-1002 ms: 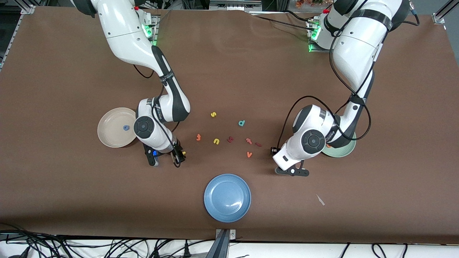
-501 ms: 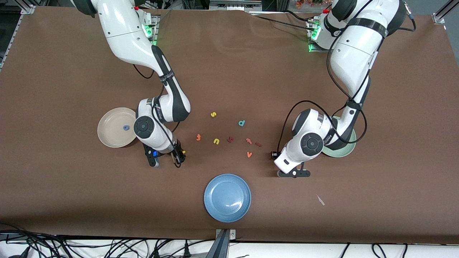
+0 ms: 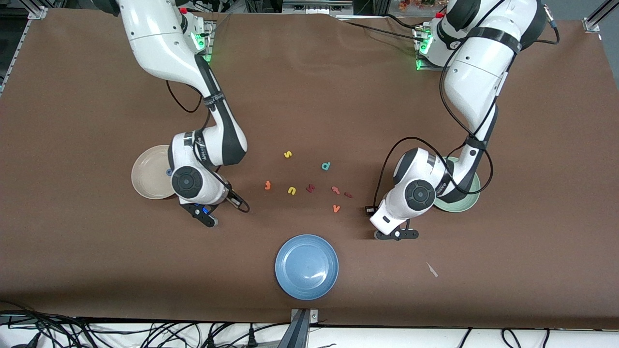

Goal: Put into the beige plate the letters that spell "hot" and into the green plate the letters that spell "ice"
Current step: 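Set the yellow letter in the white plate while the left gripper grasps, then set the teal c in the green plate while the right gripper grasps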

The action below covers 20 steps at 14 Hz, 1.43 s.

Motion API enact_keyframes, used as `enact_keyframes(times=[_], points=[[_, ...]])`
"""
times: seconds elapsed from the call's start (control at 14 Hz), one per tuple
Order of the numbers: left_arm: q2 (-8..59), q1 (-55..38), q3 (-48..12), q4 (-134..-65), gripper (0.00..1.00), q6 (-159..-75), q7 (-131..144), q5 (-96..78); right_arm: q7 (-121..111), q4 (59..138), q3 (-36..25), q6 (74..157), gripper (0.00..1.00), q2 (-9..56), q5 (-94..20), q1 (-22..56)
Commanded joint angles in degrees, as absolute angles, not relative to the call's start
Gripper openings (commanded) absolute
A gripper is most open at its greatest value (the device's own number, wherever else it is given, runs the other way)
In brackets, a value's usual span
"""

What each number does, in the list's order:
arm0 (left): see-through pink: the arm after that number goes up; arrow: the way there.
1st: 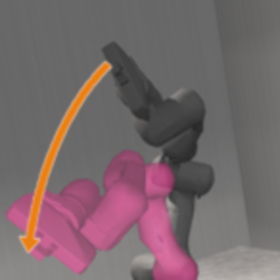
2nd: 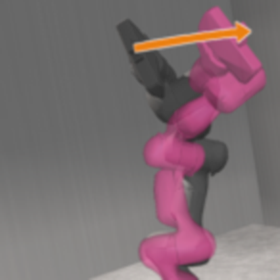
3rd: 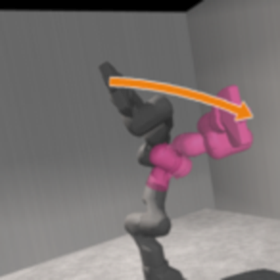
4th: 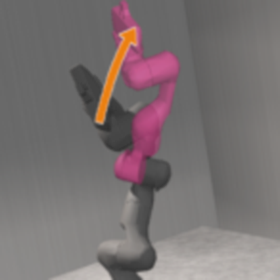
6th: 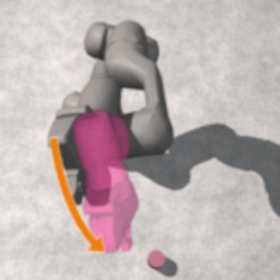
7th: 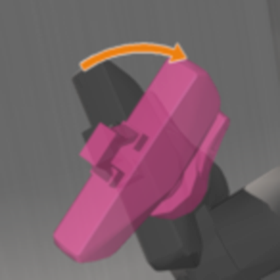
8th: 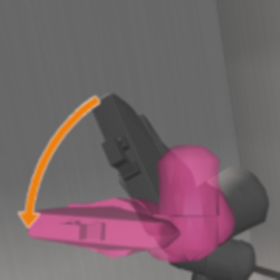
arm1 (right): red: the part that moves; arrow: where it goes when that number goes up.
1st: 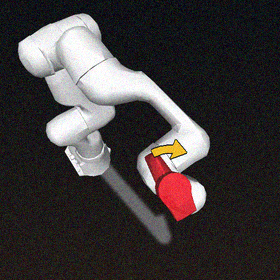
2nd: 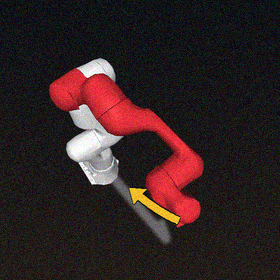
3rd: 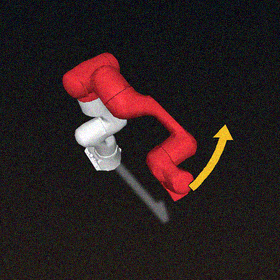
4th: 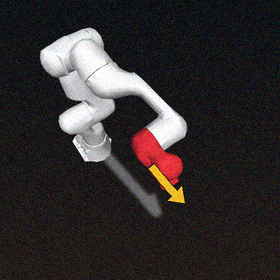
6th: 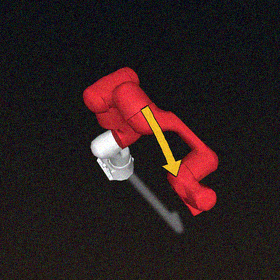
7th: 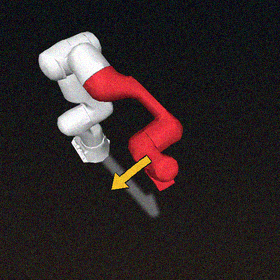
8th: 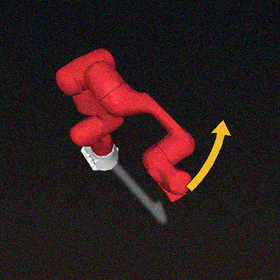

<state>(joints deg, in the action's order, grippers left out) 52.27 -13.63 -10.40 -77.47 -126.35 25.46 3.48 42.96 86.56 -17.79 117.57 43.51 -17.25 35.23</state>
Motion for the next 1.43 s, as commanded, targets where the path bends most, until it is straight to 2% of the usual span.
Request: enact_keyframes(times=[0.0,0.14,0.29,0.43,0.57,0.86,0.93,1.07,1.36], points=[[52.1,-13.8,-10.2,-78.0,0.17,-126.7,25.9,3.4,32.8,100.3,-19.2,118.5,0.0,32.6,-16.1,35.1],[51.8,-13.9,-10.2,-78.0,0.15,-125.9,25.8,3.4,26.1,109.4,-21.1,121.0,0.0,26.2,-15.9,35.1],[51.2,-13.8,-10.2,-77.4,0.12,-123.6,25.7,3.4,20.9,118.9,-22.9,127.3,0.0,20.9,-15.8,35.1],[49.3,-13.3,-10.2,-77.3,0.12,-120.2,25.1,3.6,16.2,125.8,-24.0,134.1,0.0,18.9,-15.9,35.1],[47.7,-13.1,-10.2,-77.3,0.12,-117.9,20.6,3.5,9.9,127.8,-25.5,137.3,0.0,19.3,-15.9,34.9],[45.2,-10.3,-10.2,-77.8,0.13,-110.4,10.1,3.5,-2.7,128.7,-30.9,136.4,0.0,19.5,-16.1,34.8],[44.7,-10.0,-10.2,-77.9,0.13,-108.4,8.5,3.5,-3.5,128.6,-31.4,136.3,0.09,19.5,-16.2,34.8],[42.2,-9.8,-10.2,-79.1,0.13,-103.8,8.3,3.6,-1.6,127.8,-31.4,135.4,1.0,19.7,-16.9,34.6],[34.3,-9.2,-10.5,-91.7,0.13,-104.1,6.8,10.4,10.5,122.6,-27.8,135.1,1.0,22.2,-18.4,37.4]])
